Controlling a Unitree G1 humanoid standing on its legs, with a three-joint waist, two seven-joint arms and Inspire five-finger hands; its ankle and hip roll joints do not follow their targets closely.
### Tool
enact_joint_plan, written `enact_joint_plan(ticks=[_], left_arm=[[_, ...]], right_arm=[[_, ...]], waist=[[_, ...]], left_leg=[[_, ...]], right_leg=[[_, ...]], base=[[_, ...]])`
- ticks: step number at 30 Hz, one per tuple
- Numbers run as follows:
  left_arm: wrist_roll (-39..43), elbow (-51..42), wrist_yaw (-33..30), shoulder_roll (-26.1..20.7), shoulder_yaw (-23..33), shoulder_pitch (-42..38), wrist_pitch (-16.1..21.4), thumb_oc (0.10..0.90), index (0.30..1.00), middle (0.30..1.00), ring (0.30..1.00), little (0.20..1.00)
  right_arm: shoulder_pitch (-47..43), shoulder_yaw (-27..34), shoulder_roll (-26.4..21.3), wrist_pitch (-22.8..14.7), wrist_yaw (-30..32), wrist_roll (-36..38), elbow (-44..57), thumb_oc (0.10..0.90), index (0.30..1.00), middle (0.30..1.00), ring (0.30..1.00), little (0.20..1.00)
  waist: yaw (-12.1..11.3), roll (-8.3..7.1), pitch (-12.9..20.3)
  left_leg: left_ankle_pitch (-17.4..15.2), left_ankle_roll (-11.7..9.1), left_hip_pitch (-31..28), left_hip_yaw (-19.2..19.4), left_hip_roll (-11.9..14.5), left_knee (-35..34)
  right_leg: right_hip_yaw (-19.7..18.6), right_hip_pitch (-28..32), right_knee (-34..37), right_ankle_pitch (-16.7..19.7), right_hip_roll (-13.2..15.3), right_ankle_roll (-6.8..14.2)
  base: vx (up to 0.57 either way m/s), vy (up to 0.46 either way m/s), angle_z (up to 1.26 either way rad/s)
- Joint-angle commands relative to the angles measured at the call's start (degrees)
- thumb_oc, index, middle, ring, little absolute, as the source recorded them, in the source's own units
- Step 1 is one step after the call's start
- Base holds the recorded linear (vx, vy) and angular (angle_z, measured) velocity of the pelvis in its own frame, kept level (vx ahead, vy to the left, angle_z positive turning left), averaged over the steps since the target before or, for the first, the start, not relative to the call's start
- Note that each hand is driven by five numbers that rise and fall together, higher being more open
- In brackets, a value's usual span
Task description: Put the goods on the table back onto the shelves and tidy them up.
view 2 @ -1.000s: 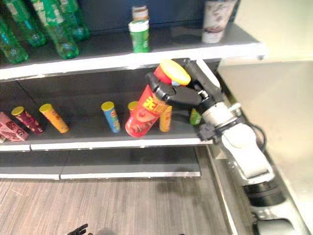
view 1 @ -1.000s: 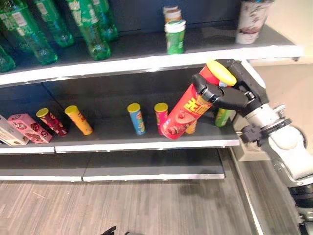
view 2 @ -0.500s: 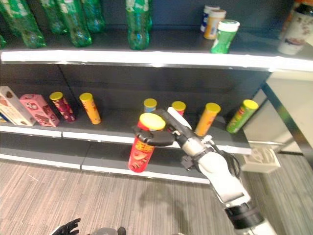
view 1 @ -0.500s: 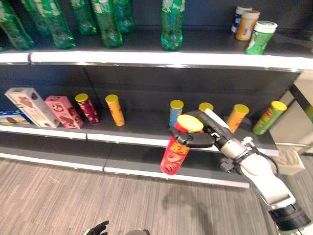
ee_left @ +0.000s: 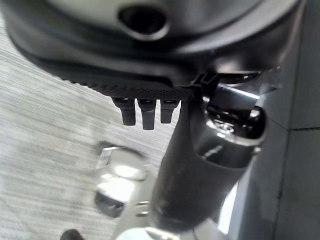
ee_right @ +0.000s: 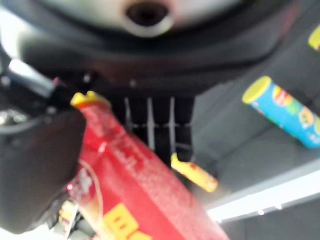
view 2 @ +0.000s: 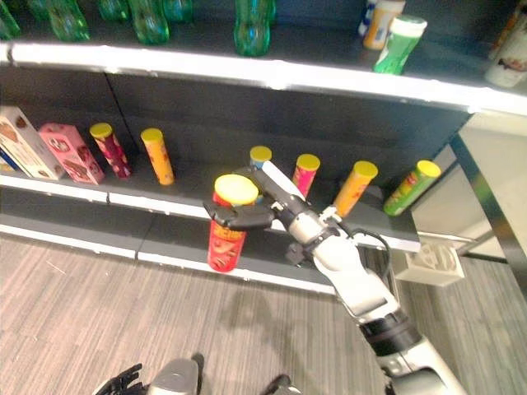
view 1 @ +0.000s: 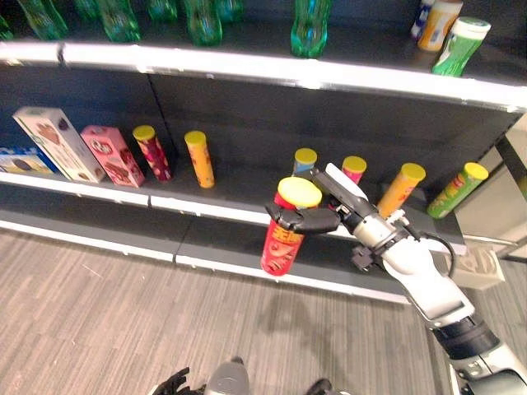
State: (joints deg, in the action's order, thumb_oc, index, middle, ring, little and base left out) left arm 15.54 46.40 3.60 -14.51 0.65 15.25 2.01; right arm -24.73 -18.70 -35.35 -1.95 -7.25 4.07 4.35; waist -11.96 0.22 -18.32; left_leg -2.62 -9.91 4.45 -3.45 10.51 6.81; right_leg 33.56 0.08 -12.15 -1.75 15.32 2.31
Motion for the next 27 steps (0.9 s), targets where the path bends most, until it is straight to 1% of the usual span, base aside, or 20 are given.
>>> enact_joint_plan(ticks=[1, 2, 4, 5, 6, 7, 8, 9, 10, 11, 12, 14, 16, 17, 18, 20, 21, 24, 25, 27], left_arm=[[0.22, -4.05, -0.41, -1.84, -2.83, 2.69, 1.97, 0.8, 0.9, 0.9, 0.9, 0.9], [-0.98, -3.82, -0.34, -2.83, -3.66, 1.88, 2.07, 0.8, 0.9, 0.9, 0.9, 0.9], [-1.94, -3.43, -0.36, -3.81, -3.74, 1.56, 2.1, 0.8, 0.9, 0.9, 0.9, 0.9], [-1.94, -3.43, -0.36, -3.81, -3.75, 1.56, 2.1, 0.8, 0.9, 0.9, 0.9, 0.9], [-3.64, -1.79, -1.18, -4.88, -2.96, 2.24, 2.19, 0.8, 0.9, 0.9, 0.9, 0.9], [-3.93, -1.3, -1.43, -4.81, -2.26, 2.99, 2.01, 0.8, 0.9, 0.9, 0.9, 0.9], [-3.97, -0.76, -1.62, -4.91, -1.92, 3.19, 2.19, 0.8, 0.9, 0.9, 0.9, 0.9], [-3.76, -0.77, -1.8, -4.72, -1.6, 3.55, 2.15, 0.8, 0.9, 0.9, 0.9, 0.9], [-3.75, -0.59, -1.9, -4.49, -1.4, 3.55, 2.31, 0.8, 0.9, 0.9, 0.9, 0.9], [-4.18, -0.09, -2.18, -4.89, -1.6, 3.07, 2.4, 0.8, 0.9, 0.9, 0.9, 0.9], [-2.48, -0.4, -2.52, -4.61, -1.58, 2.94, 2.42, 0.8, 0.9, 0.9, 0.9, 0.9], [-1.99, -0.87, -2.64, -4.4, -2.35, 3.2, 2.88, 0.8, 0.9, 0.9, 0.9, 0.9], [-1.87, -1.04, -2.74, -4.34, -2.78, 2.9, 2.85, 0.8, 0.9, 0.9, 0.9, 0.9], [-1.06, -1.23, -3.07, -4.47, -3.33, 2.23, 3.02, 0.8, 0.9, 0.9, 0.9, 0.9], [-1.09, -1.68, -3.36, -4.99, -4.49, 1.33, 3.32, 0.8, 0.9, 0.9, 0.9, 0.9], [-0.8, -1.65, -3.58, -5.19, -4.82, 0.99, 3.43, 0.8, 0.9, 0.9, 0.9, 0.9], [-0.79, -2.12, -3.78, -5.73, -5.38, 0.71, 3.51, 0.8, 0.9, 0.9, 0.9, 0.9], [-0.95, -2.12, -4.18, -6.32, -6.12, 0.24, 3.6, 0.8, 0.9, 0.9, 0.9, 0.9], [-0.95, -2.11, -4.19, -6.33, -6.14, 0.22, 3.6, 0.8, 0.9, 0.9, 0.9, 0.9], [-1.05, -1.76, -4.38, -6.46, -6.3, 0.25, 3.7, 0.8, 0.9, 0.9, 0.9, 0.9]], right_arm=[[-8.51, 3.65, 0.44, -5.05, 4.51, -1.91, 4.26, 0.4, 0.3, 0.3, 0.3, 0.3], [-8.3, 4.1, 1.02, -5.07, 5.31, -5.15, 4.29, 0.4, 0.3, 0.3, 0.3, 0.3], [-8.15, 4.78, 1.44, -4.68, 5.91, -7.03, 4.59, 0.4, 0.3, 0.3, 0.3, 0.3], [-8.15, 4.79, 1.44, -4.68, 5.91, -7.03, 4.59, 0.4, 0.3, 0.3, 0.3, 0.3], [-9.32, 4.53, 3.17, -4.83, 8.04, -11.03, 3.87, 0.4, 0.3, 0.3, 0.3, 0.3], [-9.28, 4.7, 3.82, -4.63, 9.02, -12.63, 3.47, 0.4, 0.3, 0.3, 0.3, 0.3], [-9.33, 5.05, 3.71, -4.47, 9.63, -14.06, 3.01, 0.4, 0.3, 0.3, 0.3, 0.3], [-9.32, 5.19, 3.95, -4.43, 10.32, -14.73, 2.59, 0.4, 0.3, 0.3, 0.3, 0.3], [-9.46, 5.22, 3.79, -4.44, 11.16, -15.74, 2.37, 0.4, 0.3, 0.3, 0.3, 0.3], [-9.39, 5.14, 3.79, -4.74, 11.9, -15.71, 2.25, 0.4, 0.3, 0.3, 0.3, 0.3], [-11.21, 3.98, 4.56, -4.86, 13.14, -17.03, 0.87, 0.4, 0.3, 0.3, 0.3, 0.3], [-12.84, 3.19, 4.03, -4.14, 13.71, -19.19, -0.36, 0.4, 0.3, 0.3, 0.3, 0.3], [-13.17, 3.2, 4.07, -4.07, 14.09, -18.94, -0.93, 0.4, 0.3, 0.3, 0.3, 0.3], [-14.1, 3.38, 3.67, -3.86, 15.27, -19.83, -1.62, 0.4, 0.3, 0.3, 0.3, 0.3], [-15.23, 3.71, 3.69, -3.92, 16.73, -20.47, -2.27, 0.4, 0.3, 0.3, 0.3, 0.3], [-15.73, 4.03, 3.71, -3.81, 17.65, -20.76, -2.9, 0.4, 0.3, 0.3, 0.3, 0.3], [-15.95, 4.91, 3.37, -3.66, 19.07, -21.71, -3.53, 0.4, 0.3, 0.3, 0.3, 0.3], [-16.12, 6.41, 3.73, -3.51, 21.41, -22.5, -4.17, 0.4, 0.3, 0.3, 0.3, 0.3], [-16.1, 6.44, 3.73, -3.51, 21.42, -22.51, -4.16, 0.4, 0.3, 0.3, 0.3, 0.3], [-15.89, 7.07, 3.77, -3.39, 22.68, -23.48, -4.53, 0.4, 0.3, 0.3, 0.3, 0.3]], waist=[[-0.26, 1.23, 6.4], [-0.01, 0.77, 6.64], [0.02, -0.15, 6.85], [0.0, -0.16, 6.86], [-0.31, 0.26, 5.8], [-0.76, 0.52, 4.73], [-0.88, 0.1, 4.58], [-1.46, -0.02, 4.74], [-2.24, -0.84, 4.64], [-2.42, -0.97, 4.31], [-3.69, -1.63, 3.63], [-4.76, -1.57, 3.34], [-4.8, -1.42, 3.02], [-4.87, -1.29, 2.54], [-5.32, -0.81, 1.35], [-5.39, -0.7, 1.07], [-5.92, -0.11, 0.42], [-6.26, 0.63, -0.76], [-6.22, 0.61, -0.75], [-6.36, 1.08, -1.06]], left_leg=[[6.83, 1.23, -3.93, 2.1, -0.15, -9.6], [4.99, 2.93, -4.74, 2.61, -2.47, -8.61], [3.32, 5.48, -5.58, 3.24, -5.35, -8.21], [3.32, 5.49, -5.57, 3.26, -5.36, -8.21], [1.1, 9.13, -10.39, 5.66, -8.81, -8.91], [0.78, 10.04, -12.33, 6.17, -9.84, -9.87], [0.86, 10.17, -12.8, 5.94, -10.26, -10.75], [0.84, 10.0, -12.88, 5.84, -10.46, -11.09], [0.73, 9.39, -12.57, 6.02, -10.94, -11.22], [0.42, 8.83, -12.32, 5.35, -10.53, -10.9], [0.93, 8.69, -10.46, 4.86, -10.42, -9.91], [1.26, 8.52, -10.03, 4.85, -10.14, -10.14], [1.47, 8.43, -9.4, 4.54, -9.97, -10.08], [2.0, 8.33, -8.05, 3.68, -9.86, -9.76], [2.46, 8.16, -6.24, 1.93, -9.3, -9.37], [3.06, 8.13, -5.0, 0.94, -9.27, -9.2], [3.28, 7.89, -4.06, -0.4, -8.98, -9.2], [3.63, 7.98, -2.67, -2.26, -9.07, -9.04], [3.63, 7.98, -2.62, -2.32, -9.09, -9.01], [3.62, 8.04, -2.11, -3.01, -9.23, -8.82]], right_leg=[[-2.72, 4.87, 8.41, 4.91, 2.48, 7.73], [-3.31, 4.47, 6.1, 5.78, 5.56, 8.49], [-3.95, 3.76, 3.06, 6.27, 8.24, 9.07], [-3.97, 3.73, 3.04, 6.26, 8.26, 9.08], [-4.12, 1.64, -6.76, 9.56, 12.98, 9.67], [-5.05, 0.43, -10.88, 8.73, 13.52, 9.62], [-6.06, -1.11, -8.68, 8.62, 11.24, 9.59], [-5.18, -0.68, -5.8, 9.04, 10.68, 9.74], [-4.06, -0.37, 0.06, 9.33, 10.57, 10.03], [-5.14, 1.28, 3.87, 9.42, 8.69, 9.86], [-6.07, 1.39, 5.71, 9.83, 7.49, 10.19], [-5.3, 1.5, 6.17, 9.95, 7.51, 10.4], [-5.15, 1.36, 6.09, 9.83, 7.29, 10.43], [-4.71, 0.9, 5.91, 9.61, 7.24, 10.31], [-4.44, 0.13, 5.04, 8.57, 6.84, 10.1], [-3.74, -0.54, 4.84, 8.46, 7.07, 9.97], [-2.78, -1.18, 3.44, 7.44, 7.13, 9.97], [-1.84, -1.92, 1.71, 6.61, 7.43, 10.05], [-1.79, -1.94, 1.64, 6.56, 7.46, 10.06], [-1.27, -2.42, 0.68, 6.19, 7.83, 10.17]], base=[[0.06, 0.359, -0.52], [0.08, 0.332, -0.36], [0.1, 0.321, 0.12], [0.19, 0.547, 0.26], [0.18, 0.58, 0.37], [0.24, 0.601, -0.05], [0.13, 0.161, -0.44], [0.1, -0.049, -0.54], [0.06, -0.12, -0.05], [0.01, -0.169, 0.5], [0.0, -0.113, 0.53], [0.01, -0.068, 0.22], [-0.03, -0.049, -0.07], [-0.12, -0.114, 0.12], [-0.14, -0.107, 0.26], [-0.08, -0.071, 0.42], [-0.02, -0.063, 0.43], [-0.04, -0.042, 0.31], [-0.01, -0.017, 0.25], [-0.01, -0.006, 0.29]])
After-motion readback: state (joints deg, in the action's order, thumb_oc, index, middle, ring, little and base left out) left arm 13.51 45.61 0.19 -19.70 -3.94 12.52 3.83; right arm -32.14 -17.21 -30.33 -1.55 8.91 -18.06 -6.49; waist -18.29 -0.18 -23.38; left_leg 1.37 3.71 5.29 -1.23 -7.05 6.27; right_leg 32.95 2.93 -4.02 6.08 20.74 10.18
